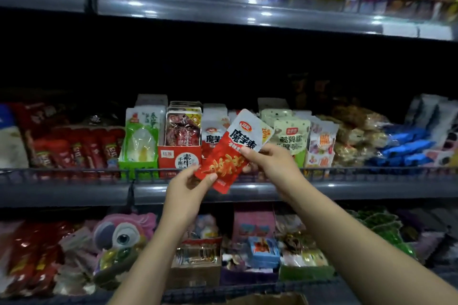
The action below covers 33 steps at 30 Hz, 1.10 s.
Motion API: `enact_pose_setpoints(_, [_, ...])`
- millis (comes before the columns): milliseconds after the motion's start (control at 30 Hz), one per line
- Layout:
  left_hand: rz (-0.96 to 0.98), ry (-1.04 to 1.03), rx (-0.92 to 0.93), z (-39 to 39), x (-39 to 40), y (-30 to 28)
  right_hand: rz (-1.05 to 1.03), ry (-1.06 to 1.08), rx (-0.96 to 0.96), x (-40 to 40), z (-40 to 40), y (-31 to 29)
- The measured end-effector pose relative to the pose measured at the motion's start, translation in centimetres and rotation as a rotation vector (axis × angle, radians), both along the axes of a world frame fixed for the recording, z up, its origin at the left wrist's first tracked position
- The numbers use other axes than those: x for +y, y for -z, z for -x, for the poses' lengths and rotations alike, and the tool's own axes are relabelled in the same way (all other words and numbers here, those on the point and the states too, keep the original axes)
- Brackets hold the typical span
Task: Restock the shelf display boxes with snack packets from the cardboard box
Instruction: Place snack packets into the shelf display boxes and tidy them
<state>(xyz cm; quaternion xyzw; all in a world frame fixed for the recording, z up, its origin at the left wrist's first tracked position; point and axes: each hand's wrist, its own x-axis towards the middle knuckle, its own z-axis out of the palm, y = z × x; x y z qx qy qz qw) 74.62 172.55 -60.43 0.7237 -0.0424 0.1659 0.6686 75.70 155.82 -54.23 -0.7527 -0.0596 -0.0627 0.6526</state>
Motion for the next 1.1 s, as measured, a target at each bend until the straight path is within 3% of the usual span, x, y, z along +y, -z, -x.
enact_pose_setpoints(100, [-0.091, -0.058, -0.030, -1.8, 0.2, 0.1, 0.129, 0.023, -0.071, 0.9, -2.3, -1.6])
enact_pose_setpoints(433, [-0.697, -0.180, -0.179, -5.5, -1.3, 2.0, 0.568, 0.110, -0.337, 3.0, -8.5, -3.1])
enact_pose_setpoints(733, [-0.962, -0.260, -0.112, -6.2, -1.6, 2.3, 0.748, 0.062, -0.091, 3.2, -11.3, -1.5])
enact_pose_setpoints(833, [-0.974, -0.273, -0.112, -6.0, -1.6, 2.5, 0.713, -0.002, 0.004, 3.2, -11.4, -0.7])
enact_pose_setpoints(1100, [-0.995, -0.255, -0.149, -6.5, -1.4, 3.2, 0.521, 0.118, -0.052, 3.0, -11.8, 0.0])
